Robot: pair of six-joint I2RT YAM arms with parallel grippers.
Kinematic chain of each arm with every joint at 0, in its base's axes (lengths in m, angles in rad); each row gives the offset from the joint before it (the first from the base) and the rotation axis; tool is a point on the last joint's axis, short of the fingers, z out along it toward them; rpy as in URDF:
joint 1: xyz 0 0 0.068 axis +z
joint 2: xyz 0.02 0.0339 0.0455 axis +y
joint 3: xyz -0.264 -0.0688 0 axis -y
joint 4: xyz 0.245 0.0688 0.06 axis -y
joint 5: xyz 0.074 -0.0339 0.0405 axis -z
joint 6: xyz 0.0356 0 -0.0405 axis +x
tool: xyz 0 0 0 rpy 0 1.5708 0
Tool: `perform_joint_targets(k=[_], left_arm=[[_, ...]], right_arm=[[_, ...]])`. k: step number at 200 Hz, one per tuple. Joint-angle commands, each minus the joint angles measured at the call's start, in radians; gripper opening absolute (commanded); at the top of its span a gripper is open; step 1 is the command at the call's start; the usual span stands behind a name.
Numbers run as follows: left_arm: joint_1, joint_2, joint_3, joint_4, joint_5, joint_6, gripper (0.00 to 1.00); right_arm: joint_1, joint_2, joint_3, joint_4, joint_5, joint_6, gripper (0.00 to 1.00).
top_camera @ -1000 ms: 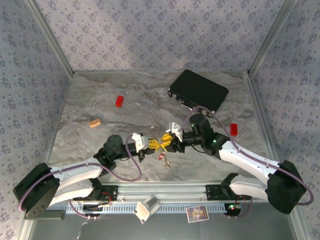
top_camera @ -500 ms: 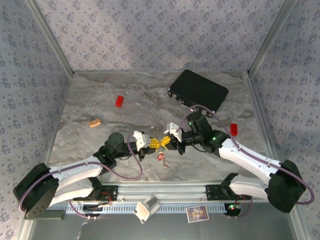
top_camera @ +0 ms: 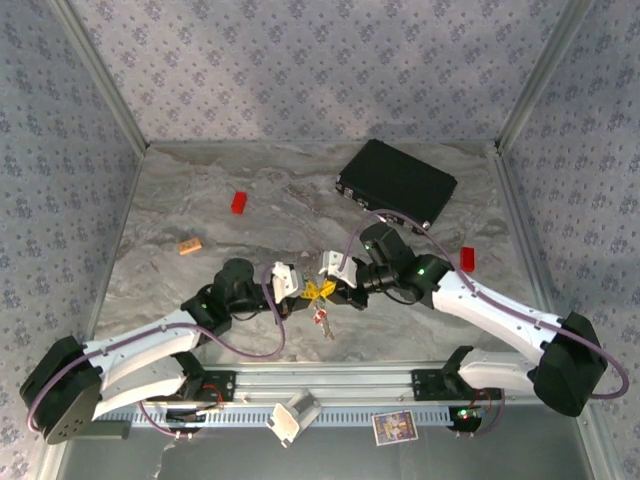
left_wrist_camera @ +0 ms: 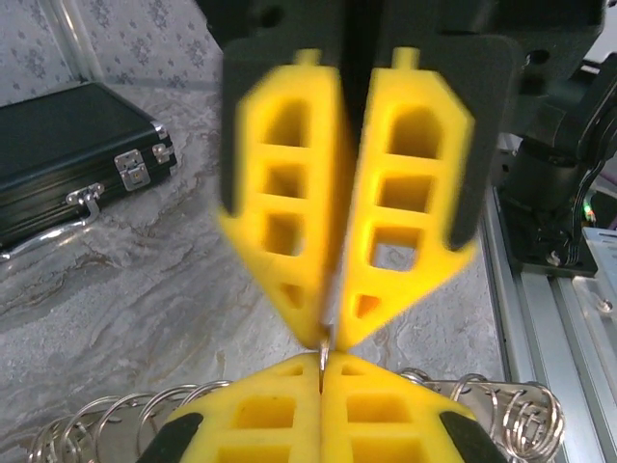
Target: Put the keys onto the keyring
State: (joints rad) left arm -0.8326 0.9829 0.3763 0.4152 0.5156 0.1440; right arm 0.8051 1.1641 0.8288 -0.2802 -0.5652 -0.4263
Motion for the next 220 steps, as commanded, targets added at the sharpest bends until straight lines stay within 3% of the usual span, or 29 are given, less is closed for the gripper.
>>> perform_joint_targets(k=[1, 31, 98, 157, 167, 183, 220], left_arm=[[-0.003, -0.034, -0.028, 0.139, 0.010, -0.055, 0.00], [-0.002, -0.041, -0.068, 0.254, 0.011, -0.102, 0.00], [-0.002, -0.024, -0.077, 0.312, 0.057, -0.127, 0.00], [-0.001, -0.021, -0.079, 0.317, 0.063, -0.127, 0.00], [-0.002, -0.022, -0.078, 0.306, 0.054, -0.120, 0.00], [-0.002, -0.037, -0.076, 0.280, 0.043, -0.106, 0.00], [0.001, -0.082, -0.066, 0.218, 0.052, -0.080, 0.00]], right_arm=[[-0.033, -0.076, -0.079, 0.166, -0.071, 0.074, 0.32], [-0.043, -0.099, -0.175, 0.311, -0.113, 0.159, 0.35], [-0.041, -0.077, -0.211, 0.405, -0.115, 0.196, 0.33], [-0.040, -0.068, -0.202, 0.397, -0.142, 0.189, 0.13], [-0.041, -0.070, -0.195, 0.379, -0.136, 0.183, 0.17], [-0.045, -0.089, -0.196, 0.352, -0.102, 0.167, 0.33], [-0.076, -0.163, -0.246, 0.354, -0.055, 0.167, 0.41]])
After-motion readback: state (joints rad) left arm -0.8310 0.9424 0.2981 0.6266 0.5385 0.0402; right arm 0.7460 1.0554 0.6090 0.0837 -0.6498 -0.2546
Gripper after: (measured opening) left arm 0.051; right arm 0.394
